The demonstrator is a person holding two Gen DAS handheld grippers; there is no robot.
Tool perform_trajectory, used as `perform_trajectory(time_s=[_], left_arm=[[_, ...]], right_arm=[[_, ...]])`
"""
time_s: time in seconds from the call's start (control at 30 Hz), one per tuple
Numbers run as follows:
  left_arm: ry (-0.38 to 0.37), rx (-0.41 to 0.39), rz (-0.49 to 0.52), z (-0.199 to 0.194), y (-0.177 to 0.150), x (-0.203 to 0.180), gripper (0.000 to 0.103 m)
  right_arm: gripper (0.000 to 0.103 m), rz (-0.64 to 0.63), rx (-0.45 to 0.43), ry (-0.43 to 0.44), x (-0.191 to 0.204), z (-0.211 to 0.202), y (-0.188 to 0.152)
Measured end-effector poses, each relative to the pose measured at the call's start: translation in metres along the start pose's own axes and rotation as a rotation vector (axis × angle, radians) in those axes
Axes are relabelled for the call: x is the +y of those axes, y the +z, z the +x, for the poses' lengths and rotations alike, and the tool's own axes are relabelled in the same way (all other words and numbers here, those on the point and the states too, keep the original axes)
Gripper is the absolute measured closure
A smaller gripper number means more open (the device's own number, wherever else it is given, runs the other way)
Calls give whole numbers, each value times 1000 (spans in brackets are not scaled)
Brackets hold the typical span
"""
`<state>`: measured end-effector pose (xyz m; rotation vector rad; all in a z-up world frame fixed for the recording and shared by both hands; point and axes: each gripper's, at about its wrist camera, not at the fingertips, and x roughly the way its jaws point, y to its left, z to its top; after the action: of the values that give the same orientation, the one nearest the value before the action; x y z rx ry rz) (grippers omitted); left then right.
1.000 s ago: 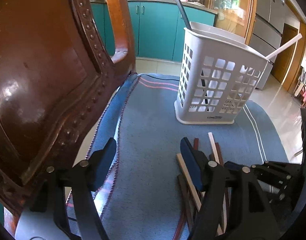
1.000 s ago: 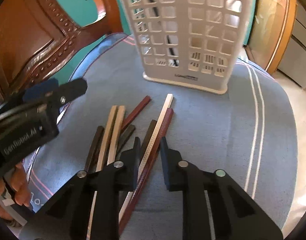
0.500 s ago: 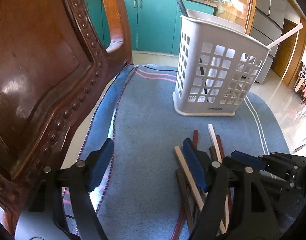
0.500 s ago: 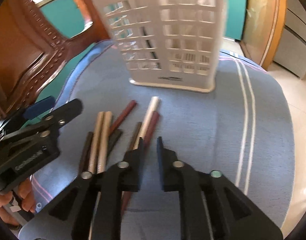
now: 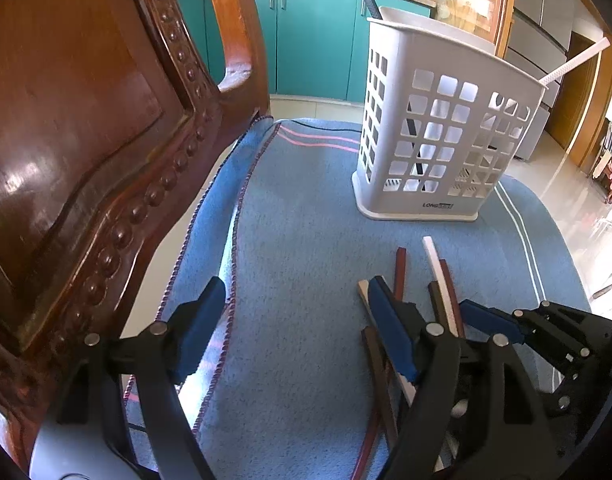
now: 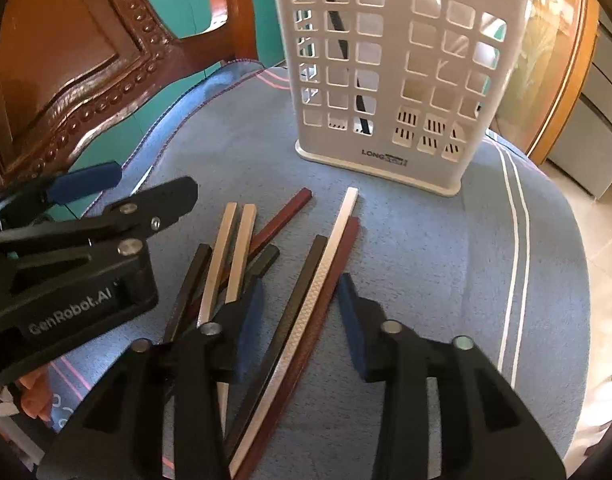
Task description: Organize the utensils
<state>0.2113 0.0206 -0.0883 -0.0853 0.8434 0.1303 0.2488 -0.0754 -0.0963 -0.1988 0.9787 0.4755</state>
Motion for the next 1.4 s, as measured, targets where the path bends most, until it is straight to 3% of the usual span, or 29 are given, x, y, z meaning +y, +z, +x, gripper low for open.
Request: perform_trajectory(time_s=[0.17, 0.2, 0.57, 0.87, 1.0, 1.4], left_arm=[[1, 5, 8, 3, 1, -1, 29], [1, 7, 10, 4, 1, -2, 29], [5, 18, 26, 6, 1, -6, 28], [7, 23, 35, 7, -2, -4, 26], [9, 25, 38, 7, -3, -4, 25], [7, 28, 32, 5, -3, 0, 25]], right_arm=[[83, 104, -9, 51, -18, -4, 2], [94, 118, -18, 57, -21, -6, 3], [101, 172, 6, 21, -46, -14, 1], [93, 121, 11, 21, -30, -13, -3], [83, 95, 2, 14, -22, -11, -3], [77, 160, -6, 37, -40, -16, -3]])
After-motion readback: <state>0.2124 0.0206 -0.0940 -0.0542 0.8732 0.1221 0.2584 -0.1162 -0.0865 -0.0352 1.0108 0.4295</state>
